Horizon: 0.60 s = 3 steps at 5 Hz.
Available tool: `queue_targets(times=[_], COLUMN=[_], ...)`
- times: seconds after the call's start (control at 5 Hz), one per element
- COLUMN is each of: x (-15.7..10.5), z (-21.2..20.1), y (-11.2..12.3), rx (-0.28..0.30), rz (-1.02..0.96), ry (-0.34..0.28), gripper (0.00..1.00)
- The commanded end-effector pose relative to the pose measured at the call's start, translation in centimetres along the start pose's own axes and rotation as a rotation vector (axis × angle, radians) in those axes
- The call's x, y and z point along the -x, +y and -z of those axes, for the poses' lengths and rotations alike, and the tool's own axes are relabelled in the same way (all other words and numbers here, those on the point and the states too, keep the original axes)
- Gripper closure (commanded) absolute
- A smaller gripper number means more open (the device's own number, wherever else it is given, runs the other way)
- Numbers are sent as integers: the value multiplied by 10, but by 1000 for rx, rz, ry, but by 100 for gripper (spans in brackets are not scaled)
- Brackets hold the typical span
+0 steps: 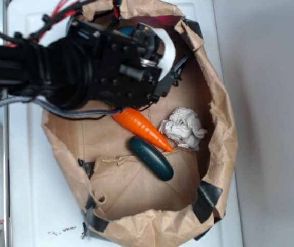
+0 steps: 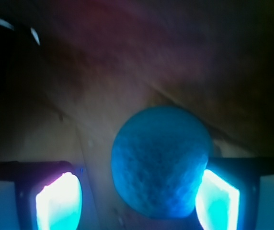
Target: Grab the blue ball.
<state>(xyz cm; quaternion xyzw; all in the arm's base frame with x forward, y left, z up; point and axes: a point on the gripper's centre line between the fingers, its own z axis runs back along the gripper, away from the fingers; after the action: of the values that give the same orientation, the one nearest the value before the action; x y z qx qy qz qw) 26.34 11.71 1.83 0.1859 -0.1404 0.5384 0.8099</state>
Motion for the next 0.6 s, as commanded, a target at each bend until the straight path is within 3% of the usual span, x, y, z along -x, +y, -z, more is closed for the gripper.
queue_targets(times=[0.0, 0.4], x=[-18, -12], z=[-5, -14], y=[4, 6], rx=[14, 41], rz=[-20, 21], ry=[-6, -9], gripper=[100, 100])
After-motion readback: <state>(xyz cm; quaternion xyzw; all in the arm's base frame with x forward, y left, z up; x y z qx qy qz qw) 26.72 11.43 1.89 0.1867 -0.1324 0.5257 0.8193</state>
